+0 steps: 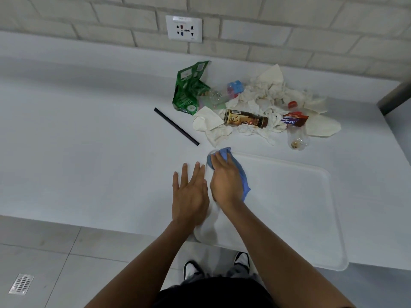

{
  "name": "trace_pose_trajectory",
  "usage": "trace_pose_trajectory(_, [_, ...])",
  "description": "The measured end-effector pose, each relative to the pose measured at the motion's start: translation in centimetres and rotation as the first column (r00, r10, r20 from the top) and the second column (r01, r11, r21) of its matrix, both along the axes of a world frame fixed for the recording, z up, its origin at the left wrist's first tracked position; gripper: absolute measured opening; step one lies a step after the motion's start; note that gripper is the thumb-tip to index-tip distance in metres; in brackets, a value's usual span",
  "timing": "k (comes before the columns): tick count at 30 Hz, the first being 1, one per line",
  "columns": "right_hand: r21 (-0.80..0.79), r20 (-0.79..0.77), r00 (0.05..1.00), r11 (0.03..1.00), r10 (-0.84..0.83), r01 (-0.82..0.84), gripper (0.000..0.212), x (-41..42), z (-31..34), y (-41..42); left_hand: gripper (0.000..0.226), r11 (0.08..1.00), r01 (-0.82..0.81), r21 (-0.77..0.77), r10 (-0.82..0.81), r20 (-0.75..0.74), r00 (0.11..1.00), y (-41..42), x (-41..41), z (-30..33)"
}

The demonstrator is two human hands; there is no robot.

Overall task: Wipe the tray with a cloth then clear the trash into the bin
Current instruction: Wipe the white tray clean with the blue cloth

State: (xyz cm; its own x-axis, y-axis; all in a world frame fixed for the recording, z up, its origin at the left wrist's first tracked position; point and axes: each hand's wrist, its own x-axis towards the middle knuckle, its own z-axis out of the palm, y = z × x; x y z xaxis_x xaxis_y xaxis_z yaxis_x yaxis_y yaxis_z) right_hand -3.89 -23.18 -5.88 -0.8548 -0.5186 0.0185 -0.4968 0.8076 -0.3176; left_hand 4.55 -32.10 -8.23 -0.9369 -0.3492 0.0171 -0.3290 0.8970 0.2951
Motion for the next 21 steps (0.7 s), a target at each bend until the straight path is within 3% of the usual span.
trace_pose_trajectory(3, [-0.15,-0.03,0.999,0.989,-0.016,0.011,0.053,0.4,-0.1,0.6,0.052,1.0,-0.008,0.023,0.009,-0.024,1.0,0.0,0.0,-0.1])
trace_pose_trajectory(7, [-0.17,-0.049,0.996,0.983,0.069,-0.076,0.05,2.4,0.1,2.0,0.052,0.999,-0.013,0.036,0.014,-0.022,1.0,0.0,0.0,-0.1])
trace_pose_trajectory(12, [-0.234,0.038,0.995,0.968,0.096,-0.085,0.048,5.1,-1.3,4.2,0.052,0.999,0.027,0.029,-0.027,-0.019,0.999,-0.3,0.1,-0.3])
trace_pose_trajectory(15, [-0.226,-0.022,0.993,0.967,0.112,-0.114,0.056,6.7,-1.8,6.1,0.052,1.0,0.025,0.018,-0.025,-0.007,1.0,-0.2,0.2,-0.2])
trace_pose_trajectory(18, [-0.281,0.03,0.994,0.955,0.11,-0.097,0.056,7.6,-2.0,7.8,0.053,1.0,0.006,0.024,-0.006,-0.005,1.0,-0.2,0.1,-0.1])
trace_pose_trajectory(21, [-0.279,-0.021,1.0,0.96,0.01,-0.015,0.055,7.4,-1.3,9.7,0.05,0.999,-0.007,0.042,0.008,-0.025,1.0,-0.1,0.1,-0.1])
